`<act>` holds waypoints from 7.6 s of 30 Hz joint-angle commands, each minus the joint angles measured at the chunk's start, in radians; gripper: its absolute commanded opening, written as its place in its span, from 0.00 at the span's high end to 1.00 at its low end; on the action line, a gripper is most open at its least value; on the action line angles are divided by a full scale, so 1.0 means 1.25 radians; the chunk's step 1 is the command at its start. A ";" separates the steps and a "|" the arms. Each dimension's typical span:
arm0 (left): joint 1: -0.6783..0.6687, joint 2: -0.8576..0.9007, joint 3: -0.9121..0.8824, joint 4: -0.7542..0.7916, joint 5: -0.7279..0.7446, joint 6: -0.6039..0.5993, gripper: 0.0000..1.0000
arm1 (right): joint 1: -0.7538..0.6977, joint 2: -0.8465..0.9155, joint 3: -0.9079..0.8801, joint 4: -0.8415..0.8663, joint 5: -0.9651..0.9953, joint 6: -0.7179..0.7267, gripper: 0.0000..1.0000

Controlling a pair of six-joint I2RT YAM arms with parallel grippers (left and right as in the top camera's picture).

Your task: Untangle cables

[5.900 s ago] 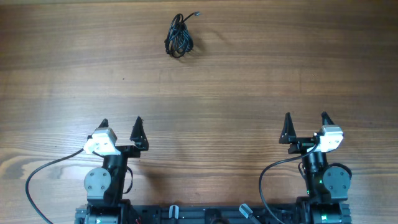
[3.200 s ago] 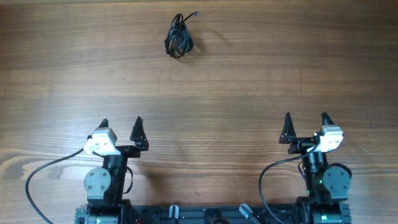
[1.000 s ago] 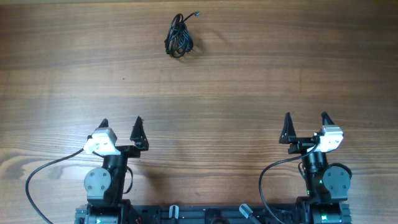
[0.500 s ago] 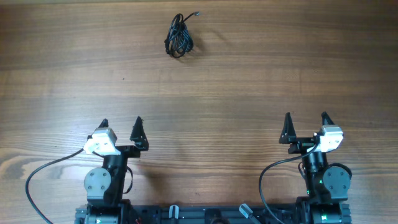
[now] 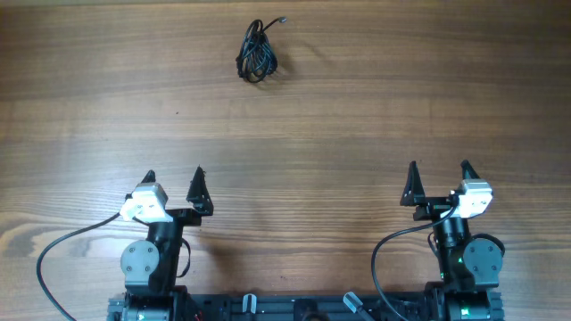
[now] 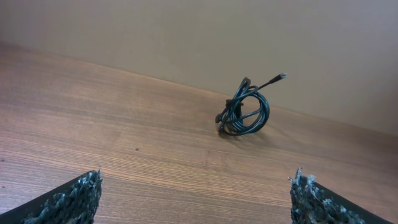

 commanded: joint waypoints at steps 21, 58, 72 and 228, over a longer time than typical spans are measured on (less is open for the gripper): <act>0.007 -0.003 -0.005 -0.001 0.014 0.013 0.00 | 0.005 -0.007 -0.001 0.002 -0.001 -0.014 0.00; 0.007 -0.003 -0.005 -0.001 0.014 0.013 0.00 | 0.005 -0.007 -0.001 0.002 -0.001 -0.014 0.00; 0.007 -0.003 -0.005 -0.001 0.014 0.013 0.00 | 0.005 -0.007 -0.001 0.002 -0.001 -0.015 0.01; 0.001 1.149 0.913 -0.245 0.070 -0.111 0.25 | 0.005 -0.005 -0.001 0.002 -0.001 -0.014 0.00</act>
